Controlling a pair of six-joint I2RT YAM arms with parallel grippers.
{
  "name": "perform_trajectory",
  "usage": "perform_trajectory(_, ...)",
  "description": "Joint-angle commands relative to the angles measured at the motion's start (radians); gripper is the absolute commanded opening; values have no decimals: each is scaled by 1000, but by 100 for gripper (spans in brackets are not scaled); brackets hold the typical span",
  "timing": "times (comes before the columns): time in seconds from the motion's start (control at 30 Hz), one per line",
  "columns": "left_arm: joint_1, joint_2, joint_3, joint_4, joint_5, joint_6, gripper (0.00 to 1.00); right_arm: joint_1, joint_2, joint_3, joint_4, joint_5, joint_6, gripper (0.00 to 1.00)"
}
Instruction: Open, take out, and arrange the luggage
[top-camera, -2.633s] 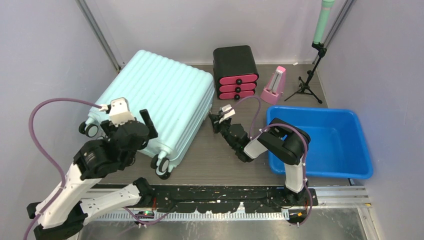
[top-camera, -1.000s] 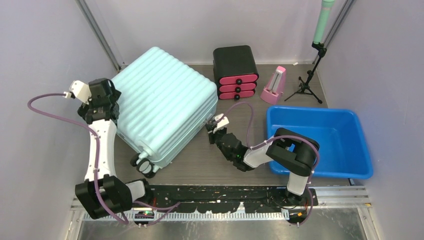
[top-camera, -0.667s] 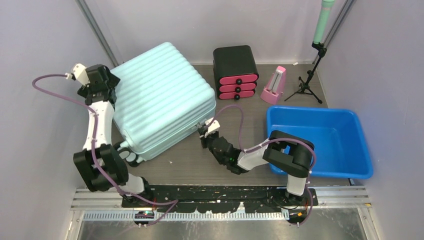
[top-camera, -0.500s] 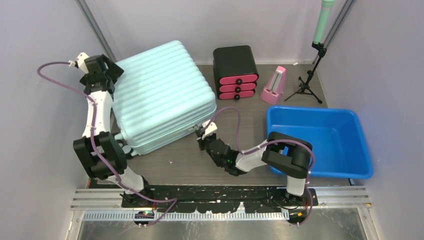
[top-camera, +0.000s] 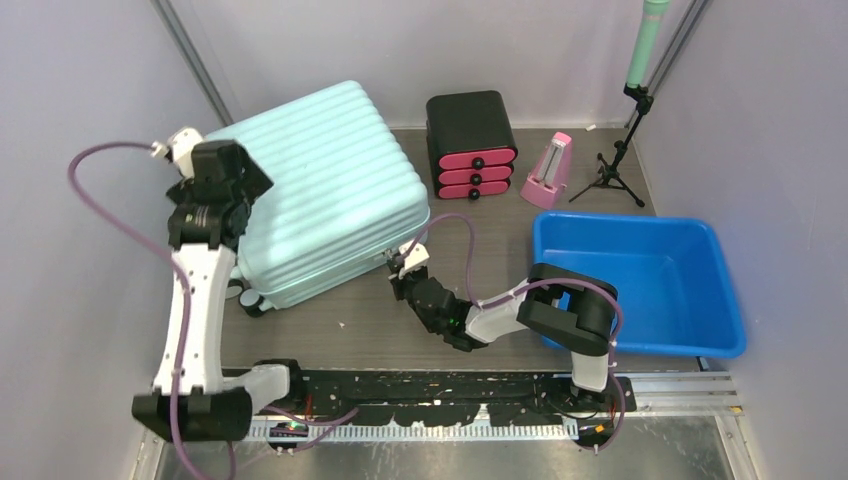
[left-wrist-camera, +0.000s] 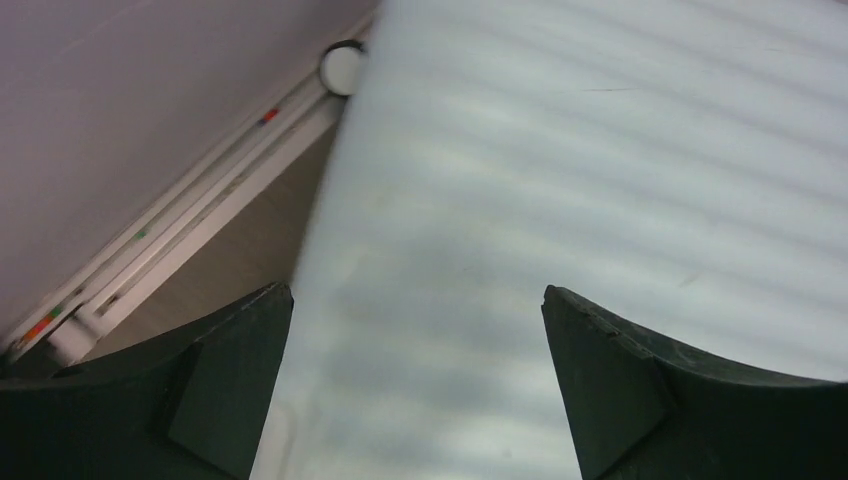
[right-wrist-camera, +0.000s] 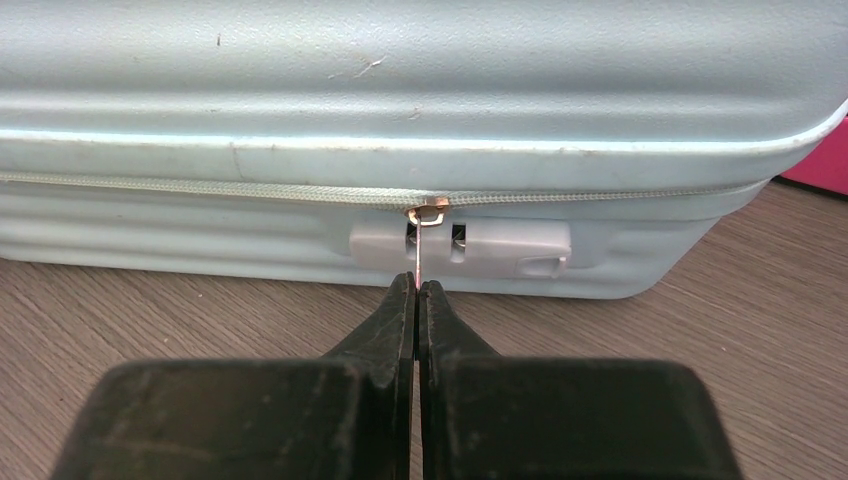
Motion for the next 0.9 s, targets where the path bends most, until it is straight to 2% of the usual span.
perform_trajectory(0.0, 26, -164, -109, -268, -260, -195, 100, 18, -8, 31, 56, 0, -16, 0)
perform_trajectory(0.07, 26, -232, -98, -355, -355, -286, 100, 18, -12, 39, 41, -9, -27, 0)
perform_trajectory(0.17, 39, -266, -44, -564, -445, -520, 100, 18, -8, 52, 33, -15, -39, 0)
perform_trajectory(0.2, 50, -270, -32, -635, -446, -618, 100, 18, -4, 54, 28, -15, -40, 0)
perform_trajectory(0.3, 105, -287, -42, -723, -390, -723, 100, 18, 0, 51, 33, -27, -42, 0)
perform_trajectory(0.5, 351, -248, -56, -682, -129, -737, 100, 17, -42, 42, -18, -31, -64, 0)
perform_trajectory(0.6, 444, -238, -73, -693, -14, -801, 100, 16, -59, 55, -64, -29, -90, 0)
perform_trajectory(0.73, 505, -261, -117, -662, 81, -878, 100, 16, -64, 76, -121, -20, -106, 0)
perform_trajectory(0.87, 509, -292, -197, -556, 108, -872, 100, 16, -70, 88, -145, -17, -92, 0)
